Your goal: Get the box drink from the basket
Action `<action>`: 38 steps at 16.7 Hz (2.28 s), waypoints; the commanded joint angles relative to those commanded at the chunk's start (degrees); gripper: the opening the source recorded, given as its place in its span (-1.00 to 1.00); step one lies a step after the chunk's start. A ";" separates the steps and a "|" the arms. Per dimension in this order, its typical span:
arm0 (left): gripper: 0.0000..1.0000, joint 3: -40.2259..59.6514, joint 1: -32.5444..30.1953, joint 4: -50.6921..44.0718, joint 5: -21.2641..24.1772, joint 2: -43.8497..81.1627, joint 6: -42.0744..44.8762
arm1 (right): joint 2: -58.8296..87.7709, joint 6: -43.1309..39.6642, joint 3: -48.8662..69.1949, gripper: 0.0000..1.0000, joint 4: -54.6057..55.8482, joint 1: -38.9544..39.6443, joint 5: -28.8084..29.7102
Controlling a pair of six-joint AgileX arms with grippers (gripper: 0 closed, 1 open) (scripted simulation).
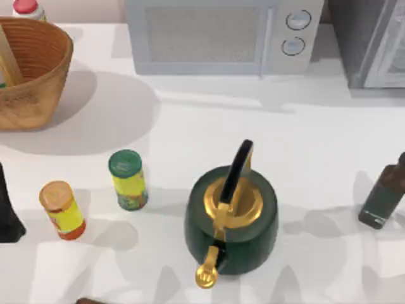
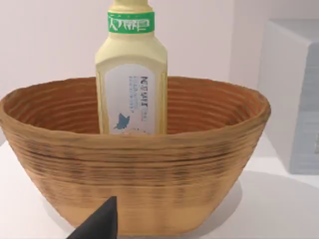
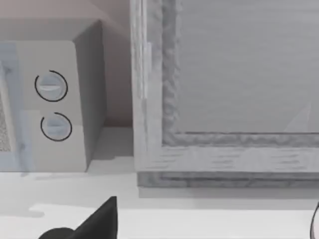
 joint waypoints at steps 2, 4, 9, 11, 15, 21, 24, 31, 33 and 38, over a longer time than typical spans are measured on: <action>1.00 0.00 0.00 0.00 0.00 0.00 0.00 | 0.00 0.00 0.00 1.00 0.00 0.00 0.00; 1.00 0.38 0.20 1.01 0.20 1.73 -0.13 | 0.00 0.00 0.00 1.00 0.00 0.00 0.00; 1.00 5.15 1.67 10.59 1.80 16.17 -0.19 | 0.00 0.00 0.00 1.00 0.00 0.00 0.00; 1.00 8.31 2.52 16.59 2.77 25.03 -0.02 | 0.00 0.00 0.00 1.00 0.00 0.00 0.00; 1.00 15.43 4.42 30.19 5.00 45.58 0.38 | 0.00 0.00 0.00 1.00 0.00 0.00 0.00; 1.00 25.67 7.28 50.27 8.42 76.23 0.69 | 0.00 0.00 0.00 1.00 0.00 0.00 0.00; 1.00 30.03 8.51 58.90 9.91 89.33 0.73 | 0.00 0.00 0.00 1.00 0.00 0.00 0.00; 1.00 36.55 10.31 71.71 12.12 108.95 0.79 | 0.00 0.00 0.00 1.00 0.00 0.00 0.00; 1.00 37.07 10.45 72.72 12.30 110.45 0.78 | 0.00 0.00 0.00 1.00 0.00 0.00 0.00; 1.00 37.02 10.22 72.95 12.19 109.25 1.04 | 0.00 0.00 0.00 1.00 0.00 0.00 0.00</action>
